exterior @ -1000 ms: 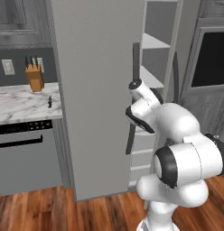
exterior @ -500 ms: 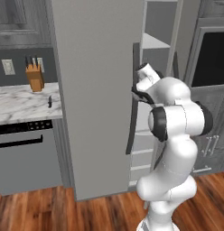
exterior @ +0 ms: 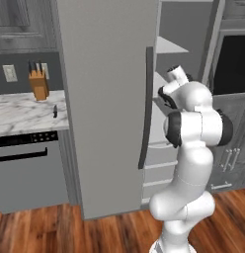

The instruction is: Retrieve the butter from the fridge and place it on a plate on the dining table. Then retrieve the butter knife by the fridge and place it near the plate.

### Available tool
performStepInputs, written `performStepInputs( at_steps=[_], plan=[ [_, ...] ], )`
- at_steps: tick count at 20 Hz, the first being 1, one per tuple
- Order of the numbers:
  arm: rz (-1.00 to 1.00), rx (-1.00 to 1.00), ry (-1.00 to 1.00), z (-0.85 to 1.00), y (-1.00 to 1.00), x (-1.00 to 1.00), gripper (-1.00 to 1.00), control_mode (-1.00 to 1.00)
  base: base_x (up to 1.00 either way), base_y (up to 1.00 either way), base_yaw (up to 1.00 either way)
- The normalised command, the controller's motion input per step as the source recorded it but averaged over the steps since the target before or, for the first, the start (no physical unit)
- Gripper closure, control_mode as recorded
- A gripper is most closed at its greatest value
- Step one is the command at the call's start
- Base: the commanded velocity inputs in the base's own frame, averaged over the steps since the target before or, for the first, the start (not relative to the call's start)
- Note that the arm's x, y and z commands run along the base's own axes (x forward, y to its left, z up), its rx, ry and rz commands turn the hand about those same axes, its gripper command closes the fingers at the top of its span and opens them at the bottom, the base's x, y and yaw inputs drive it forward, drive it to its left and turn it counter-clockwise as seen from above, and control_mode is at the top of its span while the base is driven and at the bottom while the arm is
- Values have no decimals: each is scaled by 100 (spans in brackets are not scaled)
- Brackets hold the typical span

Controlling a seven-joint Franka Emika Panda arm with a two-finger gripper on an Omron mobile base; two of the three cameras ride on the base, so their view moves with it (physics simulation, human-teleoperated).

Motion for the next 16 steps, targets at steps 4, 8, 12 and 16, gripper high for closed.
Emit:
performStepInputs(
  at_steps=[4,8,12,16],
  plan=[
    [-18,0,-6,0,-100,-42,-100,-100,0,0,0],
    [-15,0,-9,0,-100,-29,-100,-100,0,0,0],
    [-5,8,-21,0,-63,-15,-100,-100,0,0,0],
    [0,4,-18,-21,2,-63,-100,-100,0,0,0]
  ],
)
